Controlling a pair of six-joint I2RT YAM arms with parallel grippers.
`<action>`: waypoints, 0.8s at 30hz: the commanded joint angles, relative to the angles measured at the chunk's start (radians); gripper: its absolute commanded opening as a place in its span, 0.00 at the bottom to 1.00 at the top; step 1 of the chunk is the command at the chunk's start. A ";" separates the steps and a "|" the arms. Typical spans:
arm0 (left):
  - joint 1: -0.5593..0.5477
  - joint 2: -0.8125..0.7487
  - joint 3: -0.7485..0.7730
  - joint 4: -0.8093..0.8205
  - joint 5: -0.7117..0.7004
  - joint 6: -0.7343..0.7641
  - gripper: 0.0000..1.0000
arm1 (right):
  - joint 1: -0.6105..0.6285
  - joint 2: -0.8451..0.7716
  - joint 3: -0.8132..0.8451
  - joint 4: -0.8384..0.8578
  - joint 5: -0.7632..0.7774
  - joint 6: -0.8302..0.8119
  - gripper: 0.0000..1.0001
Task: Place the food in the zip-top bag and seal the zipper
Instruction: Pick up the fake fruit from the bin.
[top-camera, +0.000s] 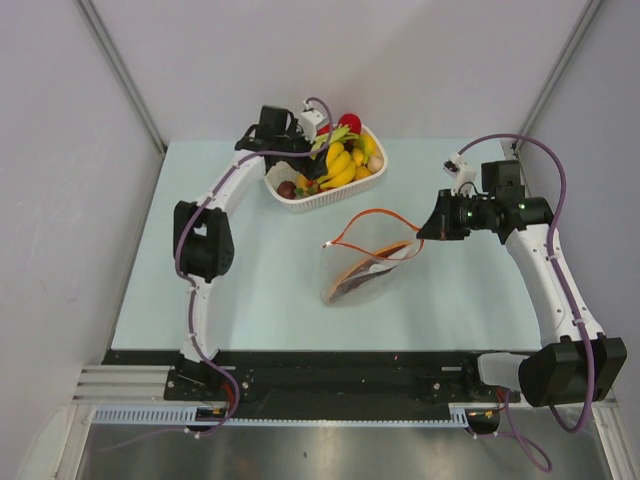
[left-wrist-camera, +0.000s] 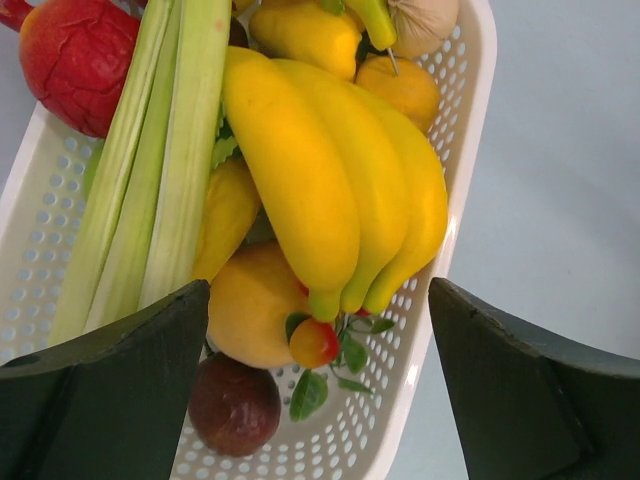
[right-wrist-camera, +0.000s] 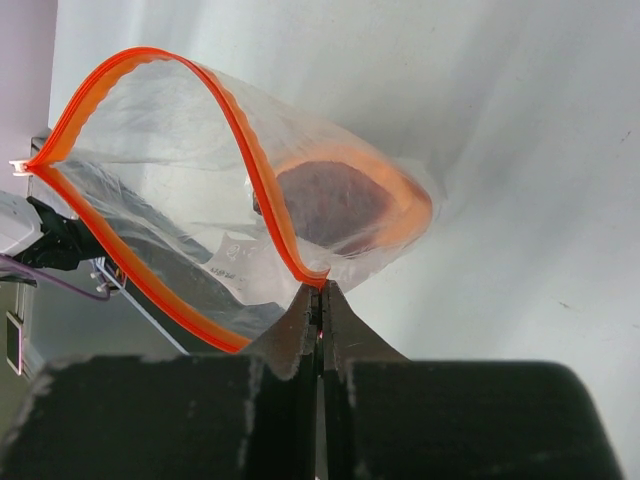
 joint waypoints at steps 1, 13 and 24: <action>-0.031 0.029 0.047 0.094 -0.084 -0.067 0.95 | 0.006 0.002 0.041 0.023 -0.001 -0.004 0.00; -0.037 0.106 0.108 0.125 0.045 -0.129 0.76 | 0.011 -0.006 0.044 0.016 -0.003 -0.007 0.00; -0.031 -0.035 0.025 0.137 0.163 -0.189 0.16 | 0.011 -0.020 0.043 0.011 -0.006 -0.008 0.00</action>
